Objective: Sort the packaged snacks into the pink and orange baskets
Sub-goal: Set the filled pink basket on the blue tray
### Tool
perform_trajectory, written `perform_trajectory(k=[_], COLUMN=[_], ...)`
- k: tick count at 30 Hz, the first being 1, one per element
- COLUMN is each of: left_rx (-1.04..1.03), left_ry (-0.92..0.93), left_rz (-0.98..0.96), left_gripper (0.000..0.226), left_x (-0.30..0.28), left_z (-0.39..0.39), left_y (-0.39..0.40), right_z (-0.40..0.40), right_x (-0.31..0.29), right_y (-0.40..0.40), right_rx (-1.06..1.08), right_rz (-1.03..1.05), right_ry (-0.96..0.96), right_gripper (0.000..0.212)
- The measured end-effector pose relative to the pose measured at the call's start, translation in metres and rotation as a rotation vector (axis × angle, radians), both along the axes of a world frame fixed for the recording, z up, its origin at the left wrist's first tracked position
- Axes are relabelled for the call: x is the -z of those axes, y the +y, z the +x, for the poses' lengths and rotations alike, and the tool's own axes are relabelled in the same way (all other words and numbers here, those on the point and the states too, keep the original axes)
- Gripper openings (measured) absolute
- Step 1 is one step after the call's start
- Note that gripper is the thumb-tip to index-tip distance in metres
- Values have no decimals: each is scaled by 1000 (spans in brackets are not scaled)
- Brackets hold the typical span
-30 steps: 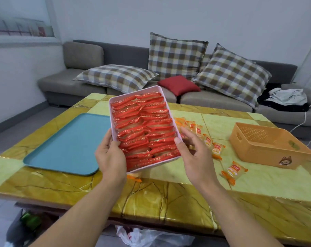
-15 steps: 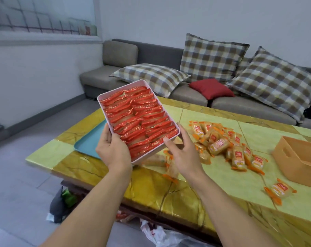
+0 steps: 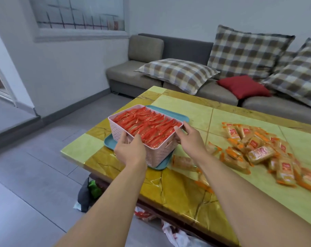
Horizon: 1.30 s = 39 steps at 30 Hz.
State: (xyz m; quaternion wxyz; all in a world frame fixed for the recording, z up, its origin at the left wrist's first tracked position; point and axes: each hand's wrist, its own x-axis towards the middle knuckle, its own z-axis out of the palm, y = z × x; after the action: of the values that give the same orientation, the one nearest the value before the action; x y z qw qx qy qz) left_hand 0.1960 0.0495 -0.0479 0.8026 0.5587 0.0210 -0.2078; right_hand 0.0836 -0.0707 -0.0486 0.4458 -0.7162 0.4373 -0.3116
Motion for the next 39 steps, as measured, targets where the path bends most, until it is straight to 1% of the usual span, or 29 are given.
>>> perform_trajectory(k=[1,2,4,6,9,10,12,14,16,18,21,26,30,32,36,39], left_rx=[4,27,84,148,210,234,277,350,434,523,588,555,551,537,520,503], left_ry=[-17,-34,-88,-143,-194,-195,-189,-221,-277,-309,-281,-203,-199,-197,-221,-232], left_rz=[13,22,39,60,89,87,99,142,224,355,417,480,532,536,600,633], left_gripper=[34,31,27,32,34,39,50,54,58,64,85,88,94,92,82,78], left_x=[3,5,10,14,17,18,21,27,36,41,43,42,43,44,44,42], left_z=[1,2,2,1,-1,0,2,5,6,4,5,8,7,6,2,-2], left_y=[-2,-3,-8,-14,-20,-22,-23,-23,-25,-28,-34,-42,-46,-48,-50,-51], right_z=[1,2,4,7,10,10,9,9,13,17,21,29,33,35,40,43], right_x=[-1,-2,-5,-6,-2,1,6,8,7,4,0,-5,-12,-16,-18,-17], right_y=[1,2,7,18,32,33,32,28,22,13,-3,-21,-34,-39,-45,-50], right_rx=[26,46,25,-29,-30,-11,39,84,93,110,134,168,209,221,242,283], right_rz=[-19,-45,-136,-261,-497,-563,-647,-696,-735,-722,-669,-641,-628,-609,-515,-494], right_ry=[37,78,126,182,367,418,455,459,492,511,515,561,654,675,646,642], right_gripper=[56,58,56,53,38,35,30,21,11,9,9,11,9,7,6,10])
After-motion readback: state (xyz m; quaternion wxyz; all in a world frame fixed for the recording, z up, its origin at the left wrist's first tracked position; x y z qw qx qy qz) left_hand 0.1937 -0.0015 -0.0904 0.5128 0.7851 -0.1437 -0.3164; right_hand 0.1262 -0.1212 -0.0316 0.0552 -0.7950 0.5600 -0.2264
